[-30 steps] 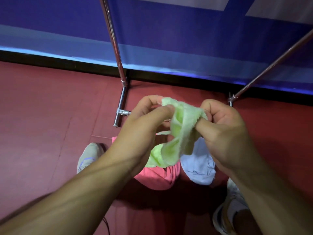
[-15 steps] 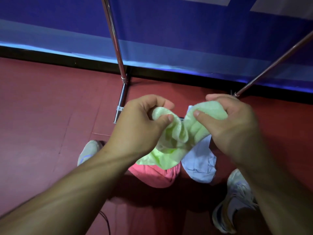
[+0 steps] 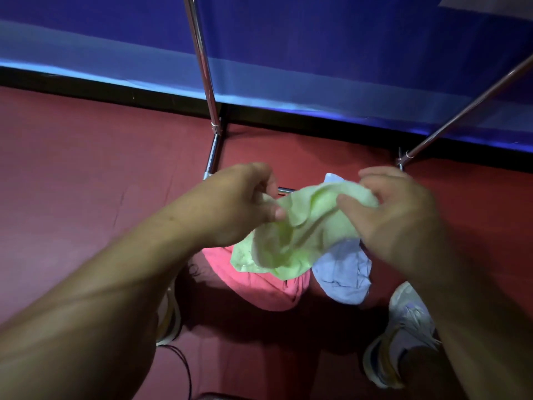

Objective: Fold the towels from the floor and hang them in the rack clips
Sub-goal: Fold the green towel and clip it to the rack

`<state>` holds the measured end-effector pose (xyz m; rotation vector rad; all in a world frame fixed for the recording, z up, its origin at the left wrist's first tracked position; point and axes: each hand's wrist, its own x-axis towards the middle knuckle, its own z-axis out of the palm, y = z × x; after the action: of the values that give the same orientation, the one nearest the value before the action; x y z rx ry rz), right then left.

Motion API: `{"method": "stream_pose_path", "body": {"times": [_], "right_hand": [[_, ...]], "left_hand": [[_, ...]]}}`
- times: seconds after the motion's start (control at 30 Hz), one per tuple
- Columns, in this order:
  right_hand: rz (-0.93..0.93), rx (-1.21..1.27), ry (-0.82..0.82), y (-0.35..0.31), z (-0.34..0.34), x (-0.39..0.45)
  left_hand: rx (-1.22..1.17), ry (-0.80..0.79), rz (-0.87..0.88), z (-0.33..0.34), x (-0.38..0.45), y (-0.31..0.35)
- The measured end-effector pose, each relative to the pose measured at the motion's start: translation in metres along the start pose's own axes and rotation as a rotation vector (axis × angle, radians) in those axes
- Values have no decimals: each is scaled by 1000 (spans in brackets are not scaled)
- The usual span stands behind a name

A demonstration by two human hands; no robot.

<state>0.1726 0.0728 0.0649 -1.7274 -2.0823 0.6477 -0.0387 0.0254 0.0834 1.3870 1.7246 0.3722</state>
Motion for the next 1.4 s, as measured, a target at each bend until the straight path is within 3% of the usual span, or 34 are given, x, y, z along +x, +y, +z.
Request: {"method": "stream_pose_path", "body": {"times": [0.1, 0.17, 0.27, 0.33, 0.37, 0.43, 0.5, 0.63, 0.87, 1.13, 1.27, 1.4], "right_hand": [[75, 131, 122, -3, -6, 5], [225, 224, -4, -4, -6, 7], [641, 673, -340, -10, -3, 9], [773, 812, -408, -15, -3, 8], [726, 769, -356, -12, -1, 7], [477, 576, -125, -13, 0, 6], [355, 519, -64, -17, 2, 4], [585, 923, -265, -24, -1, 7], [804, 1336, -341, -24, -3, 8], [911, 1486, -359, -26, -7, 11], [902, 1384, -469, -23, -11, 11], [911, 997, -477, -15, 3, 11]], "left_hand": [[61, 71, 66, -1, 0, -2], [26, 209, 97, -1, 2, -1], [-88, 459, 129, -5, 7, -1], [-73, 594, 140, -7, 9, 1], [-44, 621, 143, -6, 9, 2], [-10, 602, 150, -2, 10, 3], [-68, 512, 160, 3, 11, 5], [-225, 277, 171, 12, 8, 14], [-138, 172, 277, 26, 2, 19], [-30, 372, 431, 31, 3, 17], [51, 444, 476, 30, 3, 14], [79, 363, 613, 26, -2, 17]]}}
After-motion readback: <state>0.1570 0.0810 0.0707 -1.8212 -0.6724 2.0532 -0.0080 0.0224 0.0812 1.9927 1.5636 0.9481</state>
